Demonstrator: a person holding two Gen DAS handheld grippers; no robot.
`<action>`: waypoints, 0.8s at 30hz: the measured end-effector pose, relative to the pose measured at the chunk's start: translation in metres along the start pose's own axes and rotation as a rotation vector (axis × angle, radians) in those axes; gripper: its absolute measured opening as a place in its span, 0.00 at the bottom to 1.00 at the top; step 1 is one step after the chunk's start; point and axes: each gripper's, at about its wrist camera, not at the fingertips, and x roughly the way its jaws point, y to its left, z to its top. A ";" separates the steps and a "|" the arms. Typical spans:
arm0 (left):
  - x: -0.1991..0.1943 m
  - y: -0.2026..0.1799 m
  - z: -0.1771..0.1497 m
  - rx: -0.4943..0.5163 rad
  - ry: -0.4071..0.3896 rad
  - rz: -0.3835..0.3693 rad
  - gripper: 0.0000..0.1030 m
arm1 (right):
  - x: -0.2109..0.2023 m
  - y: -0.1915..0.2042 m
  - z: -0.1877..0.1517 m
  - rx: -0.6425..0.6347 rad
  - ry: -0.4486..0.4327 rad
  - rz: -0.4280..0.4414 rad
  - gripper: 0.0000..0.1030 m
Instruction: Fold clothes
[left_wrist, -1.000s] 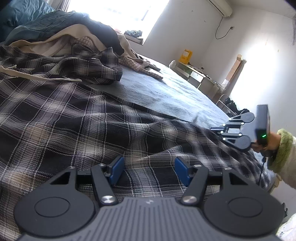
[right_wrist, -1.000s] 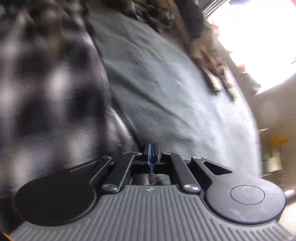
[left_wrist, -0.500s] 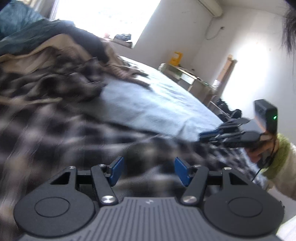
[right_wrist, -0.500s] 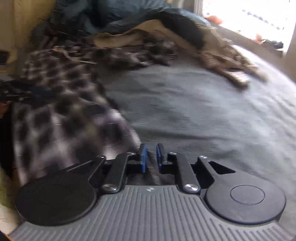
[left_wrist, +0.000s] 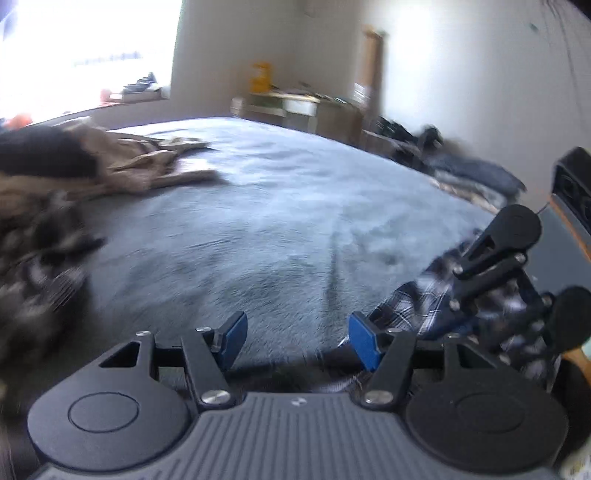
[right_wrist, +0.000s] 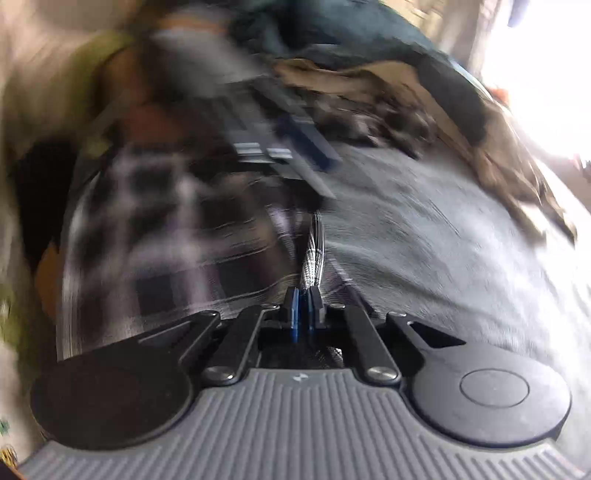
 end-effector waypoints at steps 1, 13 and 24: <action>0.005 0.002 0.002 0.024 0.011 -0.025 0.60 | 0.001 0.007 -0.001 -0.053 0.002 -0.011 0.03; 0.022 0.021 -0.017 0.019 0.146 -0.176 0.49 | -0.017 -0.026 -0.004 -0.054 -0.066 0.155 0.08; -0.003 0.009 -0.025 0.052 0.106 -0.222 0.19 | 0.047 -0.092 0.006 0.230 0.072 0.280 0.17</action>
